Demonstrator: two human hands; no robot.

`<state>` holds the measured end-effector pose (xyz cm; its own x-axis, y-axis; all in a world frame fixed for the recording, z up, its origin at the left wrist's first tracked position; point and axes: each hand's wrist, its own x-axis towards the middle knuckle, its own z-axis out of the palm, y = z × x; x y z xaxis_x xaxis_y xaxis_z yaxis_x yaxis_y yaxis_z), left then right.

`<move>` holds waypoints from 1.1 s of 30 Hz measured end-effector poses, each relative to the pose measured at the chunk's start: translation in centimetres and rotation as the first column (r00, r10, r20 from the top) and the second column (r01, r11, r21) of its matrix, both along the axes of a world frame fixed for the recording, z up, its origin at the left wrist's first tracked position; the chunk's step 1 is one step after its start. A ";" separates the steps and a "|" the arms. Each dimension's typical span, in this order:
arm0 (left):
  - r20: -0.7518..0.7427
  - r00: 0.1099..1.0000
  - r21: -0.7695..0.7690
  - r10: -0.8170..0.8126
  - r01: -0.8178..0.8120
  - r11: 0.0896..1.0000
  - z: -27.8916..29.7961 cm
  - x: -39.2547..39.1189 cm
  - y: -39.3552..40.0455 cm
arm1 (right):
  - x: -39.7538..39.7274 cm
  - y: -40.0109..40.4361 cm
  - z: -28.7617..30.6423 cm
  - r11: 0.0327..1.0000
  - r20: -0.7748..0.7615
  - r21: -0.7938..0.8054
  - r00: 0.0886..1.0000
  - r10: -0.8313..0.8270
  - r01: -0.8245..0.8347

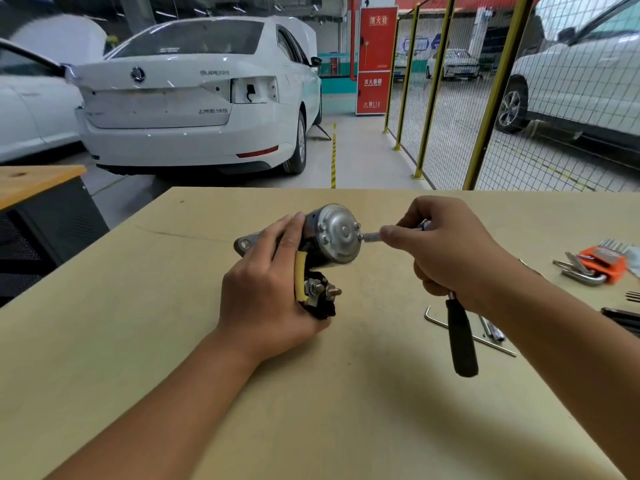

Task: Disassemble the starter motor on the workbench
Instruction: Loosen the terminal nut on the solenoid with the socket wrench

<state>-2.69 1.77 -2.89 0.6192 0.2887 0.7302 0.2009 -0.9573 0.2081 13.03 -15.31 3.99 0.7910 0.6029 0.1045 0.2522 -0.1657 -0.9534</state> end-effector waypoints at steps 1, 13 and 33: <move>0.012 1.000 -0.023 0.013 -0.013 1.000 0.0 0.0 0.0 | -0.4 0.2 -0.1 0.999 0.045 -0.043 0.999 0.024 -0.022; 0.011 0.997 -0.057 -0.081 0.081 0.995 0.1 -1.1 0.1 | -0.8 0.0 0.3 0.999 0.336 0.009 0.940 -0.053 0.053; 0.039 0.992 -0.167 -0.120 0.125 0.978 -0.2 -0.6 0.1 | -1.8 -0.7 2.0 0.997 0.447 -0.076 0.894 0.004 0.033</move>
<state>-3.31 1.86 -3.13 0.6369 0.3321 0.6957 0.0753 -0.9249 0.3726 11.23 -15.97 5.98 0.6809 0.6128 0.4010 0.6453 -0.2432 -0.7241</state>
